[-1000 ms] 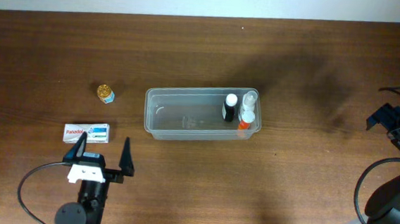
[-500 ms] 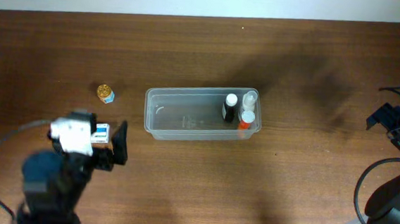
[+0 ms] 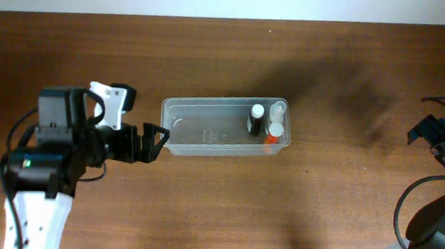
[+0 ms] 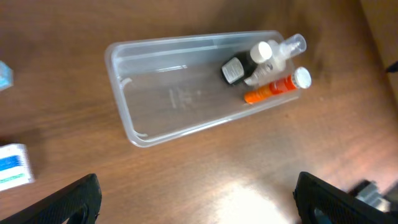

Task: Pack container
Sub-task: 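Move the left gripper down onto the white Panadol box and grasp it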

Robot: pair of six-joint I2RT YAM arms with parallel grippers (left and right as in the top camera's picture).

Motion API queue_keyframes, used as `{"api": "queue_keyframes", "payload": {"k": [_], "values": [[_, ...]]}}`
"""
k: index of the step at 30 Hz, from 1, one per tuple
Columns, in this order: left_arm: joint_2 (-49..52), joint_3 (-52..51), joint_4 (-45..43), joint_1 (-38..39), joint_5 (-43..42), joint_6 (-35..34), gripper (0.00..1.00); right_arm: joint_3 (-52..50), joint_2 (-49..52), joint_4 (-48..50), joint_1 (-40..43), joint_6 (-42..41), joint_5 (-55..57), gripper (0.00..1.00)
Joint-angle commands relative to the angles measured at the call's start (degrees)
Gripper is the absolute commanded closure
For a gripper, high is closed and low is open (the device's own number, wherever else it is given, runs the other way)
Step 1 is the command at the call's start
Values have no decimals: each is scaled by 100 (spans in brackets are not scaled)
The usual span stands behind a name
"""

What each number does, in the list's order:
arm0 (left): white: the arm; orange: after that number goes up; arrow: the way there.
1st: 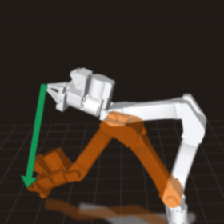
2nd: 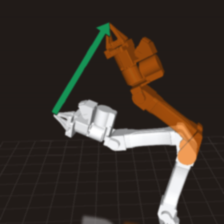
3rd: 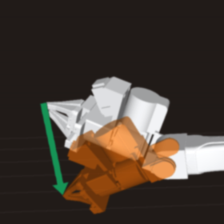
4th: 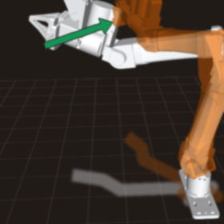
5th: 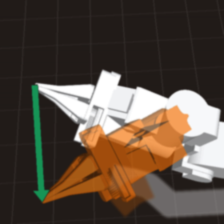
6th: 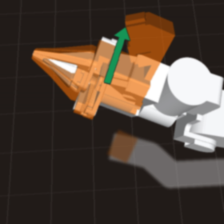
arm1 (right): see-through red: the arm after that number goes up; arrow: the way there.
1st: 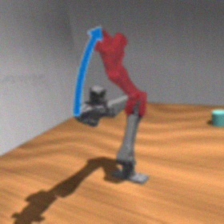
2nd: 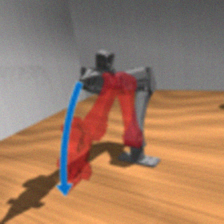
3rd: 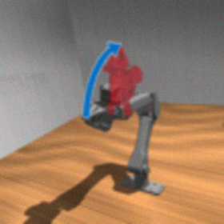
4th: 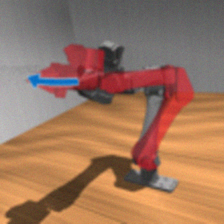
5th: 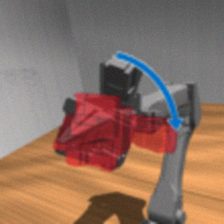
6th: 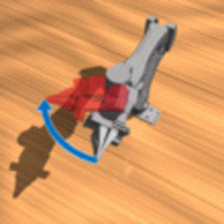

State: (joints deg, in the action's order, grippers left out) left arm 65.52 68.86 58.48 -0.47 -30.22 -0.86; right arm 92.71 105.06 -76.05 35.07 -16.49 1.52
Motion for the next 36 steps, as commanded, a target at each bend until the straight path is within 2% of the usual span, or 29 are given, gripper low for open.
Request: {"api": "queue_keyframes", "payload": {"k": [1,2,4,7,8,9,16,20,30,36], "values": [[313,98,-101,-24,-431,52,0,-13,-66,2,24,-9,50,2],[407,101,-175,-24,-330,-87,0,-13,-66,2,24,-9,50,2],[588,101,-317,-35,334,-817,1,-13,-66,2,24,-9,50,2],[846,101,-293,-111,1978,-2546,1,-13,-66,2,24,-9,50,2],[988,101,-149,-179,2708,-3499,1,-13,-66,2,24,-9,50,2],[1102,101,-68,-238,3027,-4024,1,-13,-66,2,24,-9,50,1],[1941,94,98,-566,3427,-5818,1,-13,-66,2,24,-9,50,2],[2518,94,103,-833,3416,-6391,1,-13,-66,2,24,-9,50,2],[3427,94,-210,-1432,3259,-6400,1,-13,-66,2,24,-9,50,2],[3901,92,-431,-1456,3292,-6400,1,-13,-66,2,24,-11,50,2]]}}
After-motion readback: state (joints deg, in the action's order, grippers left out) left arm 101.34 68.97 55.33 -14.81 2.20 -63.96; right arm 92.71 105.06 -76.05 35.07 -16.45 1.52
